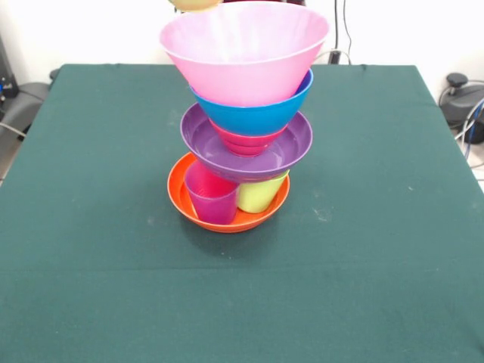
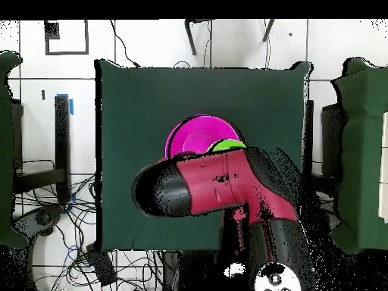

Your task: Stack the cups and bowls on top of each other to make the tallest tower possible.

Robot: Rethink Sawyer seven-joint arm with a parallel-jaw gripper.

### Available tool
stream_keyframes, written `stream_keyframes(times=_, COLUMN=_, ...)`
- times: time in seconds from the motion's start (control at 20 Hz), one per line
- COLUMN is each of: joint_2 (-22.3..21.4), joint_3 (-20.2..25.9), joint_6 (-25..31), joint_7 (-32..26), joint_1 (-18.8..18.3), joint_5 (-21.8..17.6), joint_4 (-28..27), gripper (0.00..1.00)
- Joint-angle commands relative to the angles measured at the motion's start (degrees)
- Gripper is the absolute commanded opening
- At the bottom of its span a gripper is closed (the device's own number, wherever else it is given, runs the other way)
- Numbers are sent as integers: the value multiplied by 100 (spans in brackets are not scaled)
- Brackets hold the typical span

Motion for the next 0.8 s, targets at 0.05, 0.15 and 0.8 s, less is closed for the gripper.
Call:
stream_keyframes(times=0.05, joint_2=662, joint_3=69, joint_6=585, joint_7=119, joint_1=406, joint_5=-75, joint_4=-354, gripper=0)
stream_keyframes(times=0.15, joint_2=700, joint_3=31, joint_6=603, joint_7=151, joint_1=477, joint_5=-73, joint_4=-431, gripper=0)
stream_keyframes(times=0.8, joint_2=921, joint_3=-300, joint_6=912, joint_7=468, joint_1=894, joint_5=-97, joint_4=-1019, gripper=0)
